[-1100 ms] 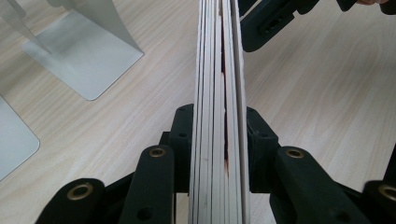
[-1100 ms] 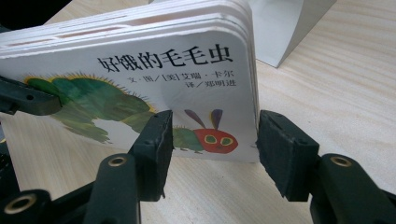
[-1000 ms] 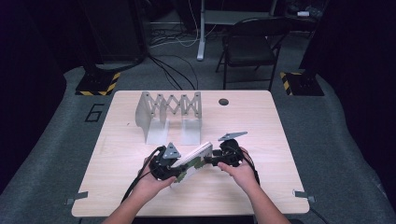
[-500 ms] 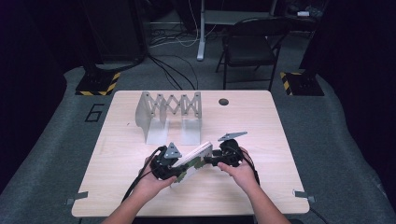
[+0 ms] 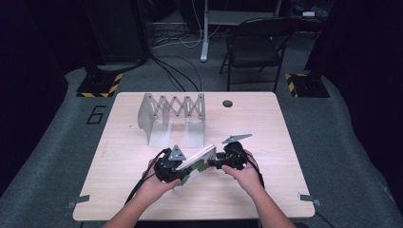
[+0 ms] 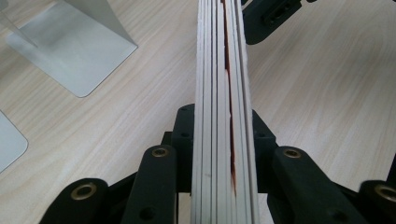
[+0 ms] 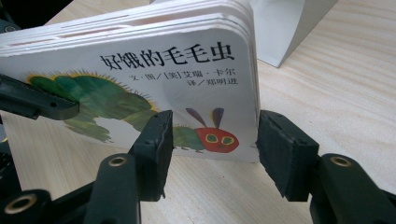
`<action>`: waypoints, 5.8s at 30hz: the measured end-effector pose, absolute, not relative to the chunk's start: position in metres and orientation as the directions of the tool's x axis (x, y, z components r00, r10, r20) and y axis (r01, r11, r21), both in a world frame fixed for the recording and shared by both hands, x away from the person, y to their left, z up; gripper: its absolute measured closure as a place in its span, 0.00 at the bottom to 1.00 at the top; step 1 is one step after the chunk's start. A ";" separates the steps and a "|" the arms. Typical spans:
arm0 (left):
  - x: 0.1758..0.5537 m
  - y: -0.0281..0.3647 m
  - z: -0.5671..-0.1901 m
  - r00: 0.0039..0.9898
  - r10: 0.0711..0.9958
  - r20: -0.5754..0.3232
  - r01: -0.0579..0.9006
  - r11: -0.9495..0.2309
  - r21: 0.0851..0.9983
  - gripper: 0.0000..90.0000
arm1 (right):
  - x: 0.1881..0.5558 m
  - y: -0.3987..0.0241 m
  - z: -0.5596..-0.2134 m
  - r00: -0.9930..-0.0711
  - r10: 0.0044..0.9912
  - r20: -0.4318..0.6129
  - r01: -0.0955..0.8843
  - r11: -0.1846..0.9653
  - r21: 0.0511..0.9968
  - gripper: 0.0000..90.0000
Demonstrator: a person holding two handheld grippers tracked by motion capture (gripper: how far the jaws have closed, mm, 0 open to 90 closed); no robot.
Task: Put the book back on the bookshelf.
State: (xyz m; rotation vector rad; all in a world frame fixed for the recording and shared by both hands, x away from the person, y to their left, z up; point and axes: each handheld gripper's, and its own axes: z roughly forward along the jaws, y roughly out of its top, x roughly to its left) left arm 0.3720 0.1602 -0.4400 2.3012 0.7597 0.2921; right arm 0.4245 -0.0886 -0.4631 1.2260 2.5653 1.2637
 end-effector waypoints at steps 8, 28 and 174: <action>0.372 0.160 -0.440 0.812 0.583 -0.010 0.439 -0.600 0.669 0.82 | 0.424 -0.090 -0.463 -0.683 0.664 0.304 0.645 0.353 0.677 0.51; 0.372 0.156 -0.438 0.812 0.584 -0.012 0.444 -0.604 0.662 0.84 | 0.424 -0.094 -0.467 -0.688 0.666 0.290 0.643 0.373 0.669 0.51; 0.389 0.276 -0.348 0.523 0.852 -0.013 0.541 -0.321 0.778 0.84 | 0.426 -0.105 -0.467 -0.666 0.683 0.300 0.657 0.348 0.669 0.49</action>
